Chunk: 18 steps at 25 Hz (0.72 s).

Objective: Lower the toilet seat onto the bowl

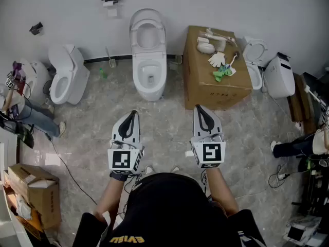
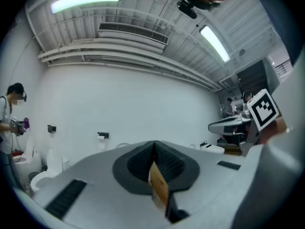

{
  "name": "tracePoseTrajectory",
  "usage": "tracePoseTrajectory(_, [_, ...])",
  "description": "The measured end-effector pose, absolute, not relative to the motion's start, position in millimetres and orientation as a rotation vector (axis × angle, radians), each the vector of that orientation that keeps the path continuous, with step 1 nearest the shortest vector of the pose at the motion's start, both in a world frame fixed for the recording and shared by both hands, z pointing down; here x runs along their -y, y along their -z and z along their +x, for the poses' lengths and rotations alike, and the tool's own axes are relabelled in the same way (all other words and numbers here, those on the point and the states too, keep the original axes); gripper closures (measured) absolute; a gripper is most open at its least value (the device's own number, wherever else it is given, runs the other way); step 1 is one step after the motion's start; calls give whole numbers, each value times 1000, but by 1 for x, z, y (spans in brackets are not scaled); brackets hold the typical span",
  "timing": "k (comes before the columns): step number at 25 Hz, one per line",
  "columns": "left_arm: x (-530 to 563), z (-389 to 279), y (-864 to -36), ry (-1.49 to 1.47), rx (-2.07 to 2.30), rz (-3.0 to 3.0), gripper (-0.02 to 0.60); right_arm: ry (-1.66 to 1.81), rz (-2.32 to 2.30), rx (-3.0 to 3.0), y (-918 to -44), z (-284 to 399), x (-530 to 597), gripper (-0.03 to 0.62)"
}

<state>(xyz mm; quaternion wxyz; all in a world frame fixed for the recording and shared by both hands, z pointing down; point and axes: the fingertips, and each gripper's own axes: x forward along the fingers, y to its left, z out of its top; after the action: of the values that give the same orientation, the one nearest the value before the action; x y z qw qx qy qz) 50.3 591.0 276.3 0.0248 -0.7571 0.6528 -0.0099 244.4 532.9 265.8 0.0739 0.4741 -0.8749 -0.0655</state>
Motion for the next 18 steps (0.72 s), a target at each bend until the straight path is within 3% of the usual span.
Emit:
tracePoseTrajectory(8, [-590,73,-296,71,-1871,-2554,569,136,1477,2584,-278,246,-536,600])
tracePoseTrajectory(18, [-588,51,-300,89,-1952,-2498,569,52,1401,2566,-296,235,-540,594])
